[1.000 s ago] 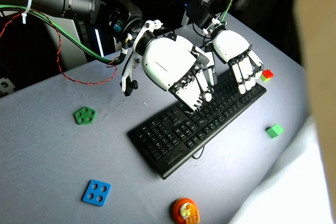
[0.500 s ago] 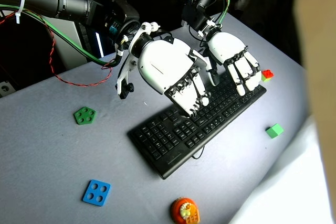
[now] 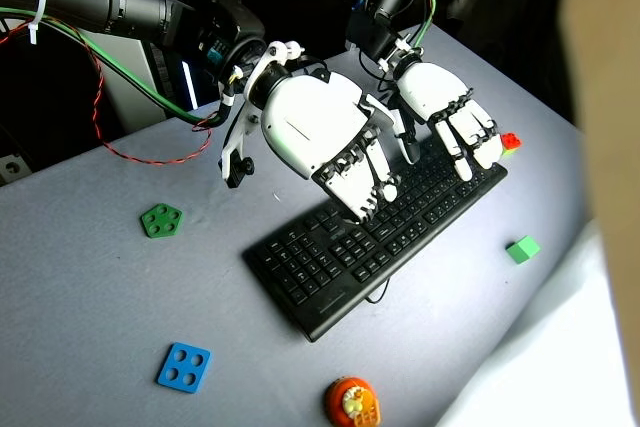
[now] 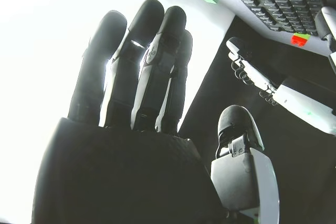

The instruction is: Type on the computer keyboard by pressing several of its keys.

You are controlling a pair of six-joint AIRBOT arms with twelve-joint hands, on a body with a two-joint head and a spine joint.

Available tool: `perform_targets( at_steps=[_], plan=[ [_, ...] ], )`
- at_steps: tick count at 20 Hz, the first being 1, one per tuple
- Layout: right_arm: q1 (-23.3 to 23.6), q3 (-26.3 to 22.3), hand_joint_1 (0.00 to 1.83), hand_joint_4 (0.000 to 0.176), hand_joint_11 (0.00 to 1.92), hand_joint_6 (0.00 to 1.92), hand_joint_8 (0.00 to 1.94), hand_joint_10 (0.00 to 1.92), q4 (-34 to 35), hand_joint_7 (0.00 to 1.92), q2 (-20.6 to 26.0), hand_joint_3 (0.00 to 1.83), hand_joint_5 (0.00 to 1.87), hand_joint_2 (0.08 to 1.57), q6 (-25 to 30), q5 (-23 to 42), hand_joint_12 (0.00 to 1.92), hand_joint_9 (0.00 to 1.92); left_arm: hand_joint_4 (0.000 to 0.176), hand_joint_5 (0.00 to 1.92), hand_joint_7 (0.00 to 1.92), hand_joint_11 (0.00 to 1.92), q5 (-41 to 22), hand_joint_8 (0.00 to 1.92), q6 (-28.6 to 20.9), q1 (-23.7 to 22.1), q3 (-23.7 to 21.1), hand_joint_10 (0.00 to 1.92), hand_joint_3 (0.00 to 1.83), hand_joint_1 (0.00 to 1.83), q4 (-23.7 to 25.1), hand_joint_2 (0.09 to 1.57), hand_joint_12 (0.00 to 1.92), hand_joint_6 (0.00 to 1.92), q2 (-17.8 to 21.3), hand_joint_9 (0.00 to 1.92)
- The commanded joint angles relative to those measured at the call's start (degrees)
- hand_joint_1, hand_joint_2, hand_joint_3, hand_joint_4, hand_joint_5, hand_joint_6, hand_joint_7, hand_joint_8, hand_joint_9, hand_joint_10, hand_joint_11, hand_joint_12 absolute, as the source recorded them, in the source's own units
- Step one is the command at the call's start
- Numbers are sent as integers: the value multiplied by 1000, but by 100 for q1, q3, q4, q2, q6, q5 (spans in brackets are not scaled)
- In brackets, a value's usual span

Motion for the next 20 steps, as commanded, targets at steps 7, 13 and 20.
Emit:
perform_targets(
  at_steps=[7,13,20],
  plan=[
    [33,-19,14,0,232,21,12,948,-550,938,39,4,749,1207,6,372,1690,621,63,245,267,0,-114,10,-363,-115,-134,17,0,39,326,1126,833,14,306,287],
    [6,-19,1,0,228,25,9,956,-892,937,209,0,762,1203,30,160,1698,606,37,385,453,0,1657,22,-833,-477,-540,36,4,92,824,1161,1045,23,1288,420],
    [-36,-20,0,0,293,266,191,1122,-903,1095,366,1,982,1213,62,87,1762,694,0,733,825,0,2597,94,-860,-1110,-1269,775,0,96,915,1226,1591,109,2367,455]
  ],
)
